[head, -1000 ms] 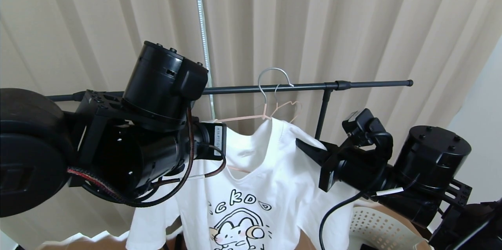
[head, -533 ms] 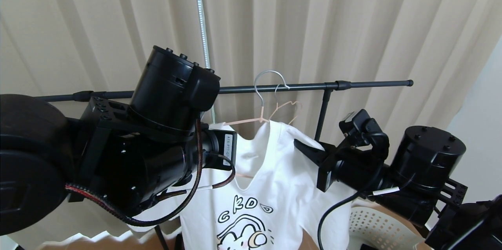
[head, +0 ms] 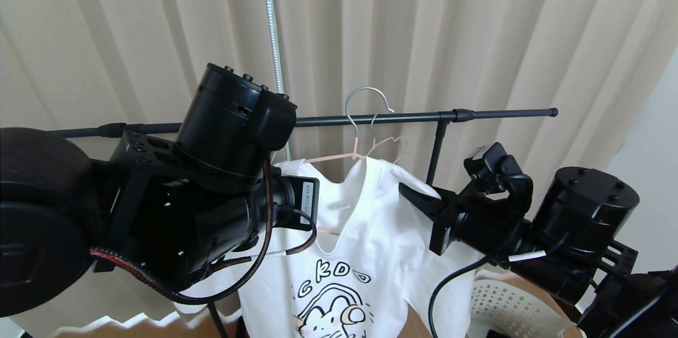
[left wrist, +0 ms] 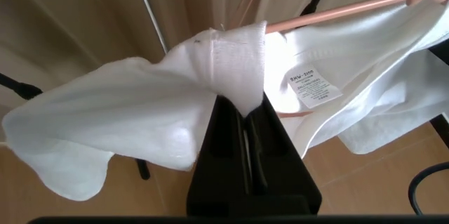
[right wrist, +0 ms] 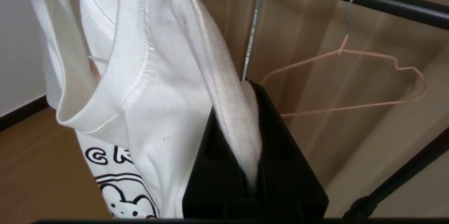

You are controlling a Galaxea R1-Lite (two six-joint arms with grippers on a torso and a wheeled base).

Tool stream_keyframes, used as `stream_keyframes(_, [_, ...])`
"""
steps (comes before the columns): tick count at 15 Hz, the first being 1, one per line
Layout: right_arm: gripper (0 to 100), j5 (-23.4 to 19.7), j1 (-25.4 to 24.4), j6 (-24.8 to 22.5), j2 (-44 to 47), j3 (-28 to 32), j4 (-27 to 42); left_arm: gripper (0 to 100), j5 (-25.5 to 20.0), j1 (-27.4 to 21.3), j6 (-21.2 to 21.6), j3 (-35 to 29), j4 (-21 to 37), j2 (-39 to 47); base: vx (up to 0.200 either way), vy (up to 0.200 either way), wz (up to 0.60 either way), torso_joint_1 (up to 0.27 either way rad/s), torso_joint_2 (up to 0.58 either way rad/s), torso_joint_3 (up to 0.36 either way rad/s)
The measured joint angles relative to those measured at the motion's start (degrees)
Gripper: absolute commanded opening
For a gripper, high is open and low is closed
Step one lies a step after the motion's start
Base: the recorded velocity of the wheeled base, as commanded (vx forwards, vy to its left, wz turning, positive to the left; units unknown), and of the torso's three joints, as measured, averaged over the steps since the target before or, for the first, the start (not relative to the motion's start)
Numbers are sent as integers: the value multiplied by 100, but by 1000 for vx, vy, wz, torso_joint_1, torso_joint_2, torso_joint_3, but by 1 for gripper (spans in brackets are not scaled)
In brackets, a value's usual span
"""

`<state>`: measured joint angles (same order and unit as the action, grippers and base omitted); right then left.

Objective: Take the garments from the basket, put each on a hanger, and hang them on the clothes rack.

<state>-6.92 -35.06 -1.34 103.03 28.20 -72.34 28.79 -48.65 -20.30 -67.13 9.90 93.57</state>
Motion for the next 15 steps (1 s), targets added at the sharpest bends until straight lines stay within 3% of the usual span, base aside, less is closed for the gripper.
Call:
stream_keyframes(12, [0,-7,0,39,-76,-56,-126,0,2,94,10,2,-172,129,0,0,0,0,0,0])
stream_keyframes(13, [0,-10,0,39,-94,-66,-128,100,2,94,10,-9,-174,151,0,0,0,0,0,0])
stream_keyframes(15, [0,-11,-5,39,-111,-67,-128,100,2,89,11,-26,-176,182,0,0,0,0,0,0])
